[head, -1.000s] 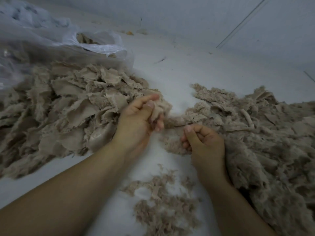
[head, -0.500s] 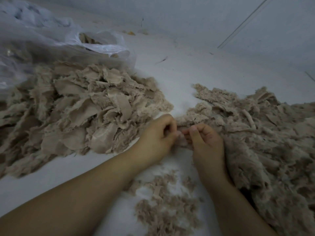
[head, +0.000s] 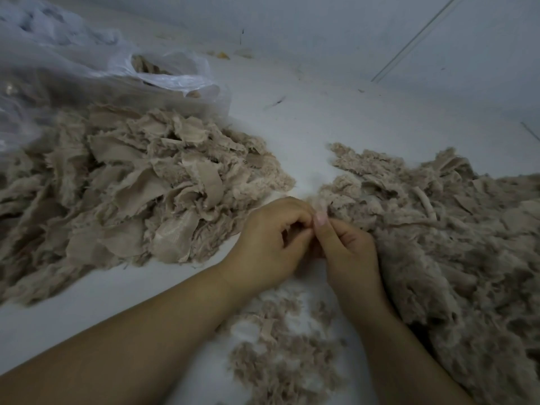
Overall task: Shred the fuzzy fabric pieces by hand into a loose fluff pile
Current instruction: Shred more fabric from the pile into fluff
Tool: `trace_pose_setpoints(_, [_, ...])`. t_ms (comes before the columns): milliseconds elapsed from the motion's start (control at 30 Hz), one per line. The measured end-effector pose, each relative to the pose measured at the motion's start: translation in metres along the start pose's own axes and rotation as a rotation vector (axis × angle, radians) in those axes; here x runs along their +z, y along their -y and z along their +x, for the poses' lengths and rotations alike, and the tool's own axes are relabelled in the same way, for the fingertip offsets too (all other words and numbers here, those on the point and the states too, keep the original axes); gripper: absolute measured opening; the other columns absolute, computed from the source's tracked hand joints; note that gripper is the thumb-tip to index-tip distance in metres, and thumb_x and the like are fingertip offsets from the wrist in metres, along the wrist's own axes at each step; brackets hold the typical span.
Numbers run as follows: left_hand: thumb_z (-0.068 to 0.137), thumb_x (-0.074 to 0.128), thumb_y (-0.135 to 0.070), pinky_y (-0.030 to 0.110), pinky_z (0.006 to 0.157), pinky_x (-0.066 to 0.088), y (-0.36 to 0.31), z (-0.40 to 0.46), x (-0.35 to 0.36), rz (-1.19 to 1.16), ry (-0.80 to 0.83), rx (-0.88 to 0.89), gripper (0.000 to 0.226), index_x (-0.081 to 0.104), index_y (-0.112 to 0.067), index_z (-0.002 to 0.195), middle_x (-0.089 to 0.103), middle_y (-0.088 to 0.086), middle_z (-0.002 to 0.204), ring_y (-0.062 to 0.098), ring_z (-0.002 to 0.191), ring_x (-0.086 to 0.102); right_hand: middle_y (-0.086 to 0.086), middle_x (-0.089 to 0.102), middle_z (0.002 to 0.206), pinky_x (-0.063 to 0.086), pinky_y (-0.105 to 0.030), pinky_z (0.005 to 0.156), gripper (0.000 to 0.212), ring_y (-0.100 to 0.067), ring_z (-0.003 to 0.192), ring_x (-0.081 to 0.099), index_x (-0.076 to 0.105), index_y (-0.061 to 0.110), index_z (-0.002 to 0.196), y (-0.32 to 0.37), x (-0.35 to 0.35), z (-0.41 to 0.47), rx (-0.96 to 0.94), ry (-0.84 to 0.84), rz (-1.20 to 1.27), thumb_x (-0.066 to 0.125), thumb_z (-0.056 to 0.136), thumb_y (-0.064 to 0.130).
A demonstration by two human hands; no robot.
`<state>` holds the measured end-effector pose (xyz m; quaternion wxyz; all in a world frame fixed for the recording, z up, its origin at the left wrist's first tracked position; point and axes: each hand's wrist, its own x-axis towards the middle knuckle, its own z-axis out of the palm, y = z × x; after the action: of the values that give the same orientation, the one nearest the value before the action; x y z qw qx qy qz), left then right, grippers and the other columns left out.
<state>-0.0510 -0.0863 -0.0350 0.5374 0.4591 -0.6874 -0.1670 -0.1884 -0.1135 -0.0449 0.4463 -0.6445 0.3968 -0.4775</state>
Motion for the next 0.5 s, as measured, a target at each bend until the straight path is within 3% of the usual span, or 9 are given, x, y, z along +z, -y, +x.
trace_pose_setpoints(133, [0.081,0.065,-0.012,0.035,0.058,0.048,-0.002,-0.002,-0.002,-0.233,-0.116,-0.215,0.006,0.065,-0.007,0.085,0.06,0.001,0.072,0.02,0.065,0.056,-0.009,0.067,0.061,0.046,-0.028,0.05,0.037,-0.018,0.054,0.058,0.07,0.0,0.073,-0.001,-0.002,-0.001,0.06,-0.087,0.026,0.058,0.099,0.023])
trace_pose_setpoints(200, [0.078,0.073,-0.022,0.033,0.059,0.047,0.0,0.0,0.0,-0.25,-0.124,-0.325,0.02,0.063,-0.013,0.092,0.051,-0.004,0.072,0.013,0.066,0.05,-0.016,0.07,0.068,0.051,-0.042,0.055,0.038,-0.035,0.059,0.062,0.071,-0.001,0.077,-0.001,-0.002,-0.001,0.065,-0.058,0.037,0.055,0.101,0.025])
trace_pose_setpoints(267, [0.08,0.08,-0.024,0.036,0.064,0.049,0.001,0.002,0.001,-0.251,-0.073,-0.43,0.023,0.065,-0.015,0.095,0.053,-0.003,0.074,0.012,0.068,0.05,-0.021,0.07,0.073,0.052,-0.049,0.061,0.037,-0.042,0.066,0.064,0.075,0.004,0.083,-0.001,-0.002,-0.002,0.07,-0.02,0.055,0.052,0.102,0.027])
trace_pose_setpoints(333, [0.087,0.072,-0.014,0.034,0.057,0.044,0.004,0.004,0.001,-0.31,-0.101,-0.481,0.01,0.067,-0.008,0.082,0.055,0.003,0.065,0.014,0.06,0.049,-0.023,0.065,0.066,0.048,-0.047,0.057,0.04,-0.037,0.057,0.058,0.072,0.003,0.077,-0.002,-0.002,-0.003,0.074,-0.026,0.054,0.052,0.102,0.026])
trace_pose_setpoints(400, [0.093,0.063,-0.008,0.021,0.049,0.038,0.009,0.005,0.0,-0.378,-0.179,-0.538,0.022,0.064,-0.005,0.071,0.053,0.0,0.053,0.01,0.048,0.045,-0.017,0.069,0.067,0.052,-0.041,0.06,0.039,-0.033,0.061,0.063,0.073,0.003,0.076,-0.002,-0.002,-0.002,0.067,-0.015,0.061,0.05,0.103,0.021])
trace_pose_setpoints(500, [0.096,0.059,-0.015,0.016,0.043,0.039,0.006,0.009,-0.003,-0.437,-0.137,-0.557,0.02,0.065,-0.007,0.079,0.054,-0.009,0.051,0.004,0.044,0.048,-0.013,0.069,0.064,0.052,-0.032,0.057,0.04,-0.022,0.058,0.063,0.07,0.002,0.071,-0.002,-0.002,-0.002,0.025,0.026,0.023,0.05,0.102,0.014])
